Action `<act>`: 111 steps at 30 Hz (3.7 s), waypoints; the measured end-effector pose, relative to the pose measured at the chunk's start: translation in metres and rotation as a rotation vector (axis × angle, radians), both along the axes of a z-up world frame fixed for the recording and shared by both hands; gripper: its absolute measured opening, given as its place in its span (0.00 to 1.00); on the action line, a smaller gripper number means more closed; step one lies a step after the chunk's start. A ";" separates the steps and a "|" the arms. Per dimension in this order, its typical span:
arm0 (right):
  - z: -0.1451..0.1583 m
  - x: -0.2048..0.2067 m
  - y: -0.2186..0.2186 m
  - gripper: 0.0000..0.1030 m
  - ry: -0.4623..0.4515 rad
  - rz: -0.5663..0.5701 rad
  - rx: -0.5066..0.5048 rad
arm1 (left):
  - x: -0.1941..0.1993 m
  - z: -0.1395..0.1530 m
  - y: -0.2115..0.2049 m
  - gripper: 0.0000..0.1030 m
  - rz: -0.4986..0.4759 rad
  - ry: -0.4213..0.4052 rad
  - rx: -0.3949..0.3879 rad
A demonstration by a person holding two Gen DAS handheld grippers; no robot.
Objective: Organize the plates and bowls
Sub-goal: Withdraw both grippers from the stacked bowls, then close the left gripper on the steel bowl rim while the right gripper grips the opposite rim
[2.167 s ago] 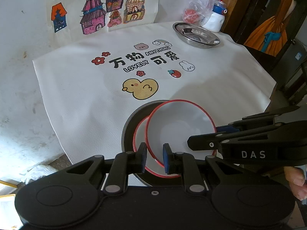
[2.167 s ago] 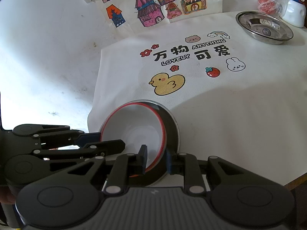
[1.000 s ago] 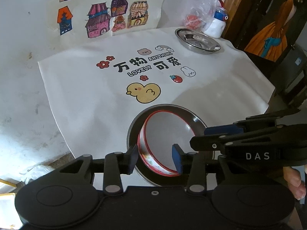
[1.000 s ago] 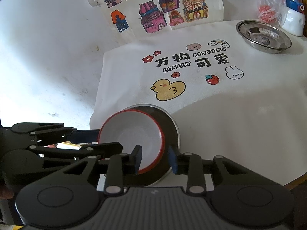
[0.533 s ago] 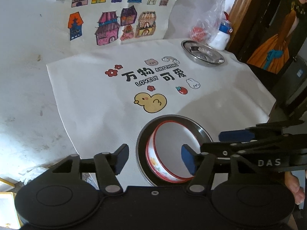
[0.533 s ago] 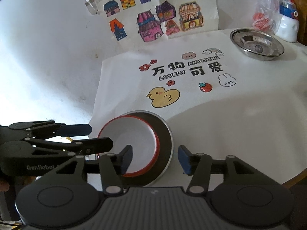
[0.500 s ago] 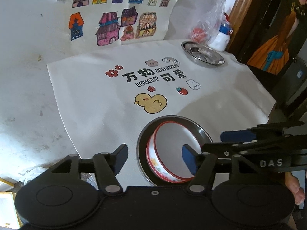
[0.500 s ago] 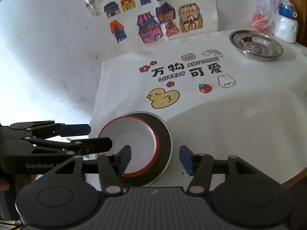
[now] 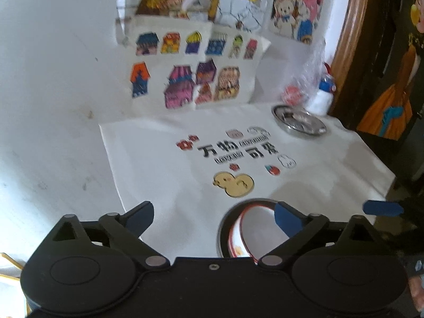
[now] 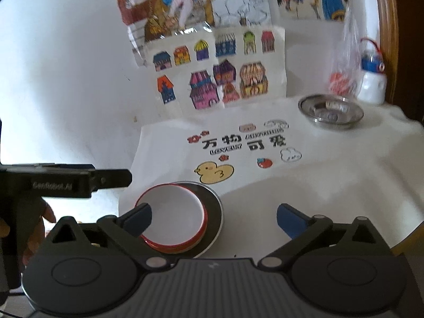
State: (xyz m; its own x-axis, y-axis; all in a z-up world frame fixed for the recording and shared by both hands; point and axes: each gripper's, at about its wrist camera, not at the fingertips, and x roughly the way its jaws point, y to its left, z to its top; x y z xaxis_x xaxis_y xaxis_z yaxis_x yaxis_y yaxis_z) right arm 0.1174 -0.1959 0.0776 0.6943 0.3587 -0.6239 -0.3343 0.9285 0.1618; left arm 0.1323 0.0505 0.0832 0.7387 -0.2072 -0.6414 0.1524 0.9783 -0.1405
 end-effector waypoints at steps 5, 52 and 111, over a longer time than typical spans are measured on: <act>0.002 -0.021 0.009 1.00 -0.106 -0.011 -0.052 | -0.010 -0.001 -0.002 0.99 0.017 -0.038 -0.002; -0.052 0.000 0.007 1.00 -0.016 -0.191 -0.092 | -0.014 -0.063 0.029 0.99 0.008 0.063 -0.009; -0.045 0.032 0.002 0.46 0.139 -0.036 -0.037 | 0.026 -0.066 0.003 0.61 -0.066 0.197 0.030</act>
State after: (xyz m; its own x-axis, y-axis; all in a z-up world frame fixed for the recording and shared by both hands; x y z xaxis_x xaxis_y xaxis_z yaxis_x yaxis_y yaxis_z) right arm 0.1497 -0.1938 0.0323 0.6121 0.3105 -0.7273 -0.2774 0.9456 0.1702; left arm 0.1584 0.0532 0.0172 0.5835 -0.2296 -0.7790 0.1888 0.9713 -0.1449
